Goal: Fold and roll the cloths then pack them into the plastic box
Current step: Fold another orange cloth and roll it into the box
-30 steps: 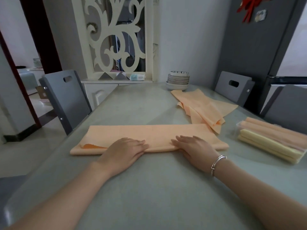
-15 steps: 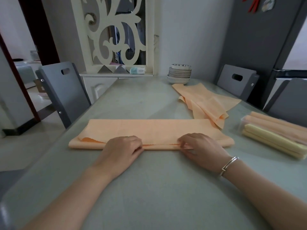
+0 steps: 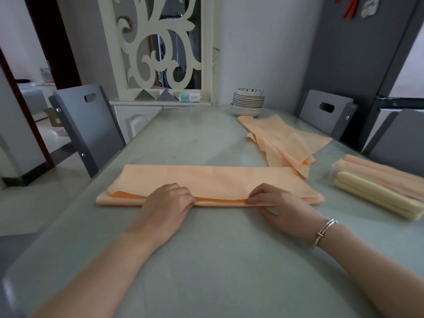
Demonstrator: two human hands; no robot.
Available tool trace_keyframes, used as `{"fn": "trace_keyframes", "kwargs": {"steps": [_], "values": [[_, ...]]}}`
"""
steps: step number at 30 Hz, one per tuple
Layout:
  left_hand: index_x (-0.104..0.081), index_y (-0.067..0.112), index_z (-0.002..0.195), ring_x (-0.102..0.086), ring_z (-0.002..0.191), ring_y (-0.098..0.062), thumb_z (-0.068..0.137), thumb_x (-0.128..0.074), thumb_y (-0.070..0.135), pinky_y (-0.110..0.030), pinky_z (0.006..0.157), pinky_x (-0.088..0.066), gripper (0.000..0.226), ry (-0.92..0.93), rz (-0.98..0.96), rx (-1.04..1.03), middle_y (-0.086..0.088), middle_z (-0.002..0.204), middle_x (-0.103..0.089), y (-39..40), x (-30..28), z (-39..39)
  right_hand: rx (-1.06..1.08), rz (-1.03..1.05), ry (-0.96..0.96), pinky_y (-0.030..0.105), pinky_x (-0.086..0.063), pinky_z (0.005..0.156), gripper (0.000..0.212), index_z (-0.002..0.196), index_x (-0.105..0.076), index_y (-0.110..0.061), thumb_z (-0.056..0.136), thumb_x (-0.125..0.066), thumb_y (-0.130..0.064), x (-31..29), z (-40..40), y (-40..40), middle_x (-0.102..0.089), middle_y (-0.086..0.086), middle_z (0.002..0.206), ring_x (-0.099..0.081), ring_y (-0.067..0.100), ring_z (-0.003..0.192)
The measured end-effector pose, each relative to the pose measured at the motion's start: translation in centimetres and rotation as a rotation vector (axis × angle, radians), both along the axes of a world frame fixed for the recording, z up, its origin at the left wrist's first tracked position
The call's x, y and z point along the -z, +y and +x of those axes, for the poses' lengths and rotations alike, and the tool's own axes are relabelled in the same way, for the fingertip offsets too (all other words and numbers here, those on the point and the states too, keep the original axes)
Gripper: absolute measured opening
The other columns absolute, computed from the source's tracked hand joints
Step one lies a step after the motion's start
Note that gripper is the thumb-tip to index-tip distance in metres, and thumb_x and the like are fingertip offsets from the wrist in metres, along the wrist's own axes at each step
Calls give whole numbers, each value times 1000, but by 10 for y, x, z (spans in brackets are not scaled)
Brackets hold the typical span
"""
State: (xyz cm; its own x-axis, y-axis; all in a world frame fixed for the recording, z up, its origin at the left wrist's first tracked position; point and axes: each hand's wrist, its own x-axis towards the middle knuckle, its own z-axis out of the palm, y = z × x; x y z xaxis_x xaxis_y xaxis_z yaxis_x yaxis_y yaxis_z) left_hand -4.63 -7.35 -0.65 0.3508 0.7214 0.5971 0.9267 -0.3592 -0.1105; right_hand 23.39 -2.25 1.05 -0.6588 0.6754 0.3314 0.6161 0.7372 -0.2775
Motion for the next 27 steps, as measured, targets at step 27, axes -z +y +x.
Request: {"fn": "trace_keyframes", "kwargs": {"steps": [27], "values": [[-43, 45, 133, -48, 116, -18, 78, -47, 73, -31, 92, -38, 62, -257, -612, -370, 4, 119, -51, 21, -9, 19, 782, -451, -90, 30, -34, 61, 43, 70, -48, -11, 86, -59, -49, -20, 69, 35, -51, 3, 76, -49, 19, 71]]}}
